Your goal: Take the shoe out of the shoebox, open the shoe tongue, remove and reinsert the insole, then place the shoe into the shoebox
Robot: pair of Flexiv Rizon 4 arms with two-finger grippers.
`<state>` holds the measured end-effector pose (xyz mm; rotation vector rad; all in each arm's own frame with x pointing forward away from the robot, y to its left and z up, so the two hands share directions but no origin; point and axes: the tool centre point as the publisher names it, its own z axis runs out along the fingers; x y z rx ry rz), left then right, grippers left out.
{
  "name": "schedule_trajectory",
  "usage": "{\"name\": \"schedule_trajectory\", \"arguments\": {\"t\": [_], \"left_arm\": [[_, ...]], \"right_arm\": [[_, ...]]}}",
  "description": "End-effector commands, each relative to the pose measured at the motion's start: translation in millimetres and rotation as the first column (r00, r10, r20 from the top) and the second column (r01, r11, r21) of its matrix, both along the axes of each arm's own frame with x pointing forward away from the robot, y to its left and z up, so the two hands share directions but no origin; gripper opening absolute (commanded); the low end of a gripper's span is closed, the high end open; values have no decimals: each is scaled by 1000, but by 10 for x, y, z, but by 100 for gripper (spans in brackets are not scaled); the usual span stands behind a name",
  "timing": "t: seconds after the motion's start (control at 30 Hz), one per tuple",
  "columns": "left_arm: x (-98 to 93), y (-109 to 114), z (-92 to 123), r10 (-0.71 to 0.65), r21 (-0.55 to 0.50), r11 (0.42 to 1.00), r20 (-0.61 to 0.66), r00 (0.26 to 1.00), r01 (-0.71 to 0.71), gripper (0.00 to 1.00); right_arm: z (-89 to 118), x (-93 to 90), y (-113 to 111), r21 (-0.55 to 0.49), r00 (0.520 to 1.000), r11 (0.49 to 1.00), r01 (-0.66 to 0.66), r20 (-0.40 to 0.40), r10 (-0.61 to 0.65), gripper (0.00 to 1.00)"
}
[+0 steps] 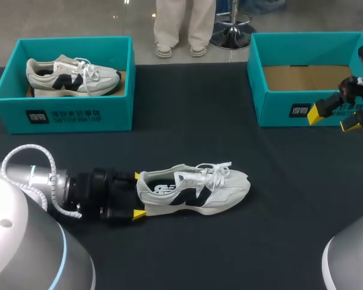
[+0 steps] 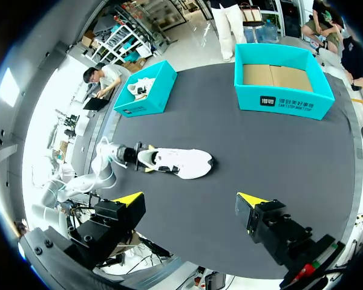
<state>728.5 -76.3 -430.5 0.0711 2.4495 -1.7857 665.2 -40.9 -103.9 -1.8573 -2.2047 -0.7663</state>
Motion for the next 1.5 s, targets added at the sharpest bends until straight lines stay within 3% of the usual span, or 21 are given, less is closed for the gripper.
{"name": "schedule_trajectory", "arguments": {"t": [0.03,1.0,1.1,1.2,1.5], "left_arm": [[65,-38,-27,-7,-3,1000,-3,1000,6,100],[178,-84,-71,-3,5,1000,-39,999,3,100],[178,-105,-66,-6,6,1000,-46,999,7,95],[160,-121,-62,-14,5,1000,-49,999,14,100],[167,-102,-61,-17,4,1000,-66,998,17,100]], "right_arm": [[-2,30,8,-2,1000,1000,-1,-5,1,100],[-2,30,8,-2,1000,1000,-1,-5,1,100],[-2,30,8,-2,1000,1000,-1,-5,1,100],[-2,30,8,-2,1000,1000,-1,-5,1,100],[-2,30,8,-2,1000,1000,-1,-5,1,100]]}}
